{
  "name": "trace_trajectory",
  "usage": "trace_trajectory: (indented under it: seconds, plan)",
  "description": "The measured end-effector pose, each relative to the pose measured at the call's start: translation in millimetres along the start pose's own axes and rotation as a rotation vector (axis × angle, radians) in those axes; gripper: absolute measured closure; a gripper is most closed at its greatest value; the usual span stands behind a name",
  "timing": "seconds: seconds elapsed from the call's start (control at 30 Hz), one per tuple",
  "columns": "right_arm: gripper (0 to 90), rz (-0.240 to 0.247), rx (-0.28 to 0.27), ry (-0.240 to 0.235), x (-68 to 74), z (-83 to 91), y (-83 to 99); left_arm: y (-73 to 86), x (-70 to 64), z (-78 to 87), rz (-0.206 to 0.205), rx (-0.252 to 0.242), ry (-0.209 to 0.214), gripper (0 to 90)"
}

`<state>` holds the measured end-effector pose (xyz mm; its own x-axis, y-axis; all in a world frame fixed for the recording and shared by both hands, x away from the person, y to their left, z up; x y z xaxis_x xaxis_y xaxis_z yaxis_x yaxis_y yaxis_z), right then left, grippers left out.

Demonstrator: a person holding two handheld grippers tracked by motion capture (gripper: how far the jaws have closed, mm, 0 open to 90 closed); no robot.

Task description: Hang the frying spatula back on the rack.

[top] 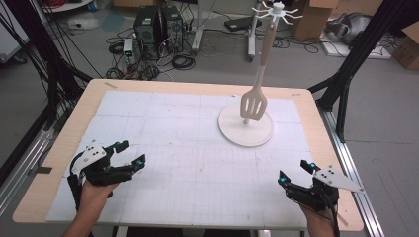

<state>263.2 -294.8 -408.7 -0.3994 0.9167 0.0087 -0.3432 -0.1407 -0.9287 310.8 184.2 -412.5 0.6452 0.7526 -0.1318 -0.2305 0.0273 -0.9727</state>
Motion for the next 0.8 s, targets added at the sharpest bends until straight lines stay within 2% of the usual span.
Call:
trace_trajectory:
  seconds: [0.43, 0.8]
  plan:
    - [17.6, 0.01, 0.002, 0.006, 6.4, -0.9, -2.0, 2.9, -11.6, -0.5, -0.027, 0.021, 0.034, 20.3]
    - [17.7, -0.007, 0.006, 0.016, -1.5, -1.8, 2.0, 4.5, -8.4, -2.5, -0.024, 0.03, 0.023, 20.6]
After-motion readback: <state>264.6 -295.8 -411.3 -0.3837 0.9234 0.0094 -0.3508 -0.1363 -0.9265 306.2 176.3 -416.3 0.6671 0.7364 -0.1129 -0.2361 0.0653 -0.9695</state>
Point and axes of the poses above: each handheld gripper's, and its own axes: z roughly backward along the jaws, y roughly out of its underside, x roughly to its left, the point moved 7 cm from there along -z, roughly forward along the jaws, and after that the axes turned 1 degree about y, right-handed, at the moved point
